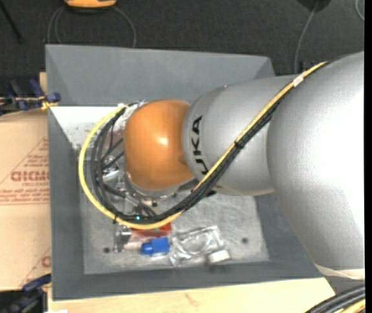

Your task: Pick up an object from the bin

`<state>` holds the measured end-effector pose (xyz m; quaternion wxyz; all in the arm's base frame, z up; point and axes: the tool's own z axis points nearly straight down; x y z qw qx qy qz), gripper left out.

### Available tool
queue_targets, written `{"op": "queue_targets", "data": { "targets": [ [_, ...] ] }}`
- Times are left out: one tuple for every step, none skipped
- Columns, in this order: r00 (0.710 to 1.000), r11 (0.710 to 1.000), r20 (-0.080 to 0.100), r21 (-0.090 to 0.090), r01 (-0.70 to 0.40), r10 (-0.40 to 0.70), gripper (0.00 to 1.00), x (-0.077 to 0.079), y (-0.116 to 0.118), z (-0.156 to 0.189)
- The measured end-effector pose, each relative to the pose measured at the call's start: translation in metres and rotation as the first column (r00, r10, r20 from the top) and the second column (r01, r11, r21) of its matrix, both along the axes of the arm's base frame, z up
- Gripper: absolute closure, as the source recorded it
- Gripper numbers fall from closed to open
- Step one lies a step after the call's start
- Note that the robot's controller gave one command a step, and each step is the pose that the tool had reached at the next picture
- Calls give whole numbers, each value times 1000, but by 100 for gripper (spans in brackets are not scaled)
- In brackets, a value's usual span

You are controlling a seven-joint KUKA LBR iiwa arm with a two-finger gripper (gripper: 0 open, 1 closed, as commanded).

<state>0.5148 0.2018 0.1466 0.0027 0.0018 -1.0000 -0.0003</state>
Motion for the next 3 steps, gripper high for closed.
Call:
{"op": "queue_targets", "data": {
  "targets": [
    [948,948,2,-3,-317,317,0,-15,-71,-61],
    [948,949,9,3,-317,317,100,-13,-66,-59],
    [945,945,16,-2,-327,327,100,-7,-64,55]
  ]
}}
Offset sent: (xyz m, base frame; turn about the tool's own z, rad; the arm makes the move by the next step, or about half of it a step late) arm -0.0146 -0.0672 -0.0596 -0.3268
